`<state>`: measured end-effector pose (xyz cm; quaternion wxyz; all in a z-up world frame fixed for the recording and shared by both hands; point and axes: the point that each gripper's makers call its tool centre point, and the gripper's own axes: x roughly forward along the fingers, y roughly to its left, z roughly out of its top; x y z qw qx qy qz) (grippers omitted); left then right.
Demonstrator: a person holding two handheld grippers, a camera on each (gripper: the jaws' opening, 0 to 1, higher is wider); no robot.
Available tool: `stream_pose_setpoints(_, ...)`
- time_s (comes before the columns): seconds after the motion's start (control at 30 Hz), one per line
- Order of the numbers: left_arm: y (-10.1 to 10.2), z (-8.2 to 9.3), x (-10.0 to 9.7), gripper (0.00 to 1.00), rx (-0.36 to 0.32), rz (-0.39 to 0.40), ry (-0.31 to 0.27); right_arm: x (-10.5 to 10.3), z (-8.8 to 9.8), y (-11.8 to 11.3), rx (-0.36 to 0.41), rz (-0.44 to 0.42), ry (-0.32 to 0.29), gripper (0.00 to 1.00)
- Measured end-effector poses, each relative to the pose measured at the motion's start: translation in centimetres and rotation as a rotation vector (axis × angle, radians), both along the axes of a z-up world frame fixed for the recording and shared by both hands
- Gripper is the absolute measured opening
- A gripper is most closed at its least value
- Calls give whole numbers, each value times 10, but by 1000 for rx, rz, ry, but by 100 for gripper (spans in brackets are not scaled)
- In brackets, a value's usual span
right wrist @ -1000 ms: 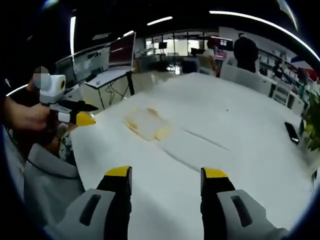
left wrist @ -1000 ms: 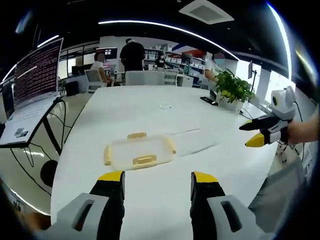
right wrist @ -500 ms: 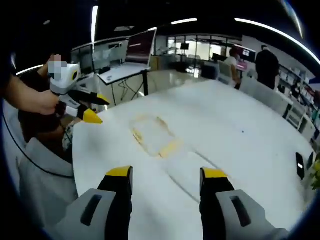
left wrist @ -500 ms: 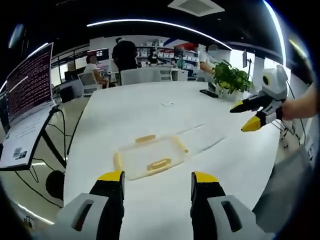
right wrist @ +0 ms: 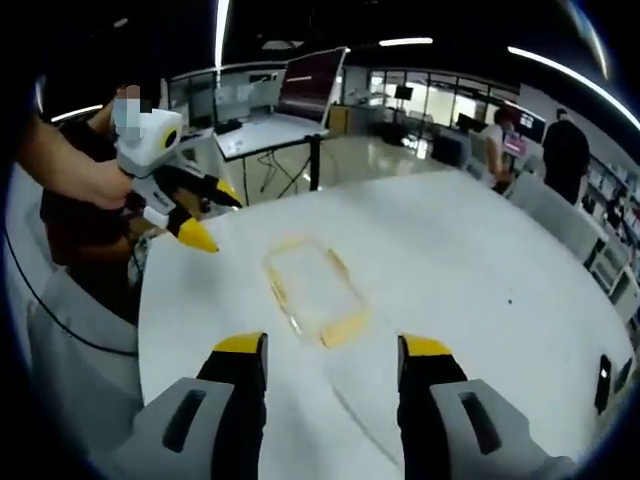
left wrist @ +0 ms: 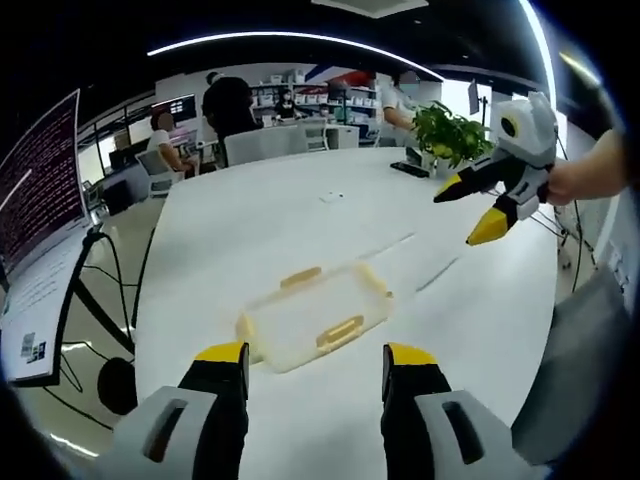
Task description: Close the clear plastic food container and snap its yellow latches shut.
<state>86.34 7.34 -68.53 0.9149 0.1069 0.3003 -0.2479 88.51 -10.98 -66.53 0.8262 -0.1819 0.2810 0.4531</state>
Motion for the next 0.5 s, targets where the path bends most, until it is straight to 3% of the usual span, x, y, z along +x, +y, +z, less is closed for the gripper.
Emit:
stream_pose_setpoints(0.27,8,-4,12,48,46,-53,15,10,-11,13,-63,85,-26,48)
stream_pose_setpoints(0.5,15,-1,34,48,133,-167,15,23,-14,21,-93,142,-25,49)
